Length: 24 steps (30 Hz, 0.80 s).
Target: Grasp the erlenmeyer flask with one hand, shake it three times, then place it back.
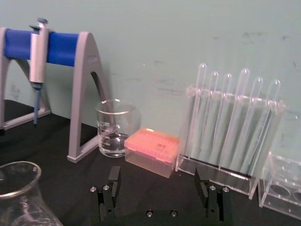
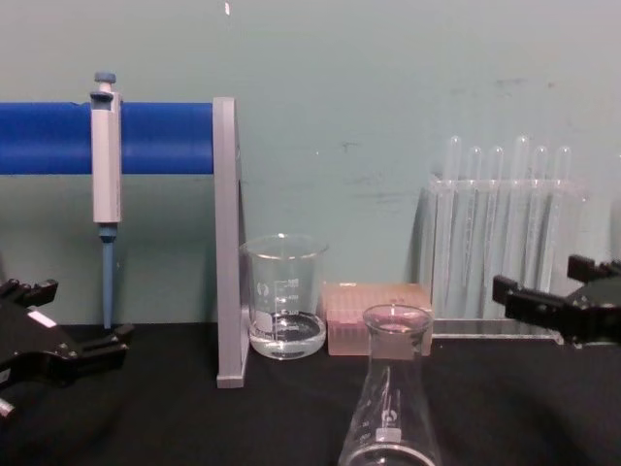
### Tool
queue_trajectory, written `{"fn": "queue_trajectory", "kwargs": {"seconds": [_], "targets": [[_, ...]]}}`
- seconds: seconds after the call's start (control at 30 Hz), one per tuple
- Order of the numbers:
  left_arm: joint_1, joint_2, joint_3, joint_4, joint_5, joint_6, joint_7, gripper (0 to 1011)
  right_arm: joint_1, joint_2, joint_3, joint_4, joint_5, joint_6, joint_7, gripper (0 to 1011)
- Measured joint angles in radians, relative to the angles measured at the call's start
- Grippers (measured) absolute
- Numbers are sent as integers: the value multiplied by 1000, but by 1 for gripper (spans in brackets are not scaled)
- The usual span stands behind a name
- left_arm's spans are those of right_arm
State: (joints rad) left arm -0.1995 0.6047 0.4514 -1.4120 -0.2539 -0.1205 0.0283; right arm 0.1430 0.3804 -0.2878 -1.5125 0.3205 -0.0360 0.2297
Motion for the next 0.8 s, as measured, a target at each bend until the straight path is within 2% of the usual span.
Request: {"fn": "queue_trajectory", "kwargs": {"seconds": [0.2, 0.43, 0.8], "targets": [[0, 0, 0, 0, 0, 0, 0, 1001, 11, -41, -2, 51, -28, 2, -23, 1000], [0, 0, 0, 0, 0, 0, 0, 1001, 15, -68, 0, 90, -48, 12, -26, 1000], [0, 0, 0, 0, 0, 0, 0, 1001, 17, -81, 4, 107, -72, 24, -12, 1000]]}}
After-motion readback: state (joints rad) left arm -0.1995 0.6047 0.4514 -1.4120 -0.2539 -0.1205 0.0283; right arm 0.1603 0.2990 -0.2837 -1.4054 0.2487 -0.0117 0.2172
